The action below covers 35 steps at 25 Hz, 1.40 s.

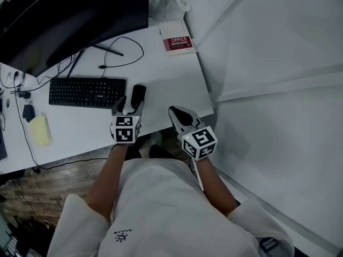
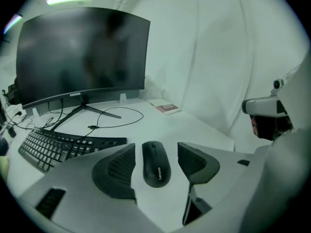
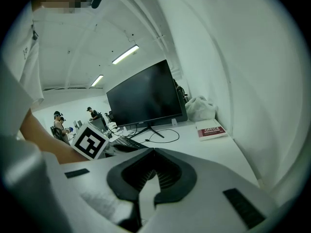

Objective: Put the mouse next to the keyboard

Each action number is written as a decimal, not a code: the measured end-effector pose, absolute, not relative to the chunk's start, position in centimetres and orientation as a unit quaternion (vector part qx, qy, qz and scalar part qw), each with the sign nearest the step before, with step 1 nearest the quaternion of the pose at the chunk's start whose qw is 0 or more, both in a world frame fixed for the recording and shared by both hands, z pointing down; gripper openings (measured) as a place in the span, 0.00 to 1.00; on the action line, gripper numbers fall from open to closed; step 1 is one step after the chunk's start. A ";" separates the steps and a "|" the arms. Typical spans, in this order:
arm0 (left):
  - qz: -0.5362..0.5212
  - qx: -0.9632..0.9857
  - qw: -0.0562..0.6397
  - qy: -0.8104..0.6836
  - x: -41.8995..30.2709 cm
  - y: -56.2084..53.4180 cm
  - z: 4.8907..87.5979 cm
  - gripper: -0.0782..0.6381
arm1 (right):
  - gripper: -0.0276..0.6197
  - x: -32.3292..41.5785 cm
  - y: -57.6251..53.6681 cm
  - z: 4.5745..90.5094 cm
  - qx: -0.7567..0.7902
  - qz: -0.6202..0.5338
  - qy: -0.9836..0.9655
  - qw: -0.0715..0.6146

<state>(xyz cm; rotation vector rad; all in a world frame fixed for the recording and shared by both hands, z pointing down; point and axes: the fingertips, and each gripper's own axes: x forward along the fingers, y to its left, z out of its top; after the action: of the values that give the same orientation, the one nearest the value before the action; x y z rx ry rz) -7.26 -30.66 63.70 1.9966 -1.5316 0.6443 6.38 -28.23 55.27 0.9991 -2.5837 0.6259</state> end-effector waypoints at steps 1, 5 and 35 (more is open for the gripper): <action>0.233 0.743 0.265 -0.568 -7.5 -30.4 63.0 0.48 | 0.07 6.2 -28.1 55.2 0.349 0.217 -0.900 0.148; 0.214 0.755 0.250 -0.568 -8.8 -29.5 60.3 0.39 | 0.07 5.4 -28.0 53.9 0.354 0.213 -0.901 0.134; 0.135 0.773 0.189 -0.590 -17.9 -26.6 50.8 0.13 | 0.07 1.9 -28.0 48.8 0.400 0.168 -0.896 0.094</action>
<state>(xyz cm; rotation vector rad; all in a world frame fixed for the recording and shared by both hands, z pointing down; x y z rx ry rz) -17.90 -26.62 50.85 2.1746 -1.6589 0.3804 1.92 -28.00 48.83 1.1879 -2.6569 0.4993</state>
